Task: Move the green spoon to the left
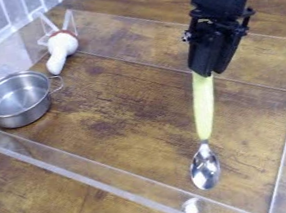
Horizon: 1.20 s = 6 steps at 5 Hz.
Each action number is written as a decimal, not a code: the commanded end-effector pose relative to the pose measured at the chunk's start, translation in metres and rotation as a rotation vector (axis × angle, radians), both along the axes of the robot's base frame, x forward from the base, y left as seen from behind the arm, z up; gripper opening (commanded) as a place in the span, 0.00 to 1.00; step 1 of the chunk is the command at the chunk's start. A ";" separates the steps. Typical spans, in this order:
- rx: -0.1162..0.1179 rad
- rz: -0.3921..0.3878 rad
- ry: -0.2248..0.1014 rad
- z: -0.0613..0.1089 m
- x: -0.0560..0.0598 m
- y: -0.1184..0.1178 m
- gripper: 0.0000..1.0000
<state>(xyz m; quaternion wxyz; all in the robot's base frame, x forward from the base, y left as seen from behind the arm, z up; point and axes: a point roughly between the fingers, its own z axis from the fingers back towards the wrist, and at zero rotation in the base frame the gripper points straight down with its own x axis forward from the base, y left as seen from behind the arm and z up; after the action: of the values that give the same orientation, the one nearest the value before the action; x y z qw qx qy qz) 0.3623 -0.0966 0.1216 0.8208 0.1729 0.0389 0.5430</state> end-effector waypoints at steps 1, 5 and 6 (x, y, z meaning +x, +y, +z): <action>-0.026 -0.050 -0.094 0.036 0.004 0.005 0.00; -0.029 -0.131 -0.073 0.036 0.025 0.029 0.00; -0.031 -0.179 -0.064 0.036 0.028 0.037 0.00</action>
<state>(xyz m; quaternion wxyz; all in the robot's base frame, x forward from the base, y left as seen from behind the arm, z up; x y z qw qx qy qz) 0.3845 -0.0685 0.1342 0.8708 0.1689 0.0333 0.4606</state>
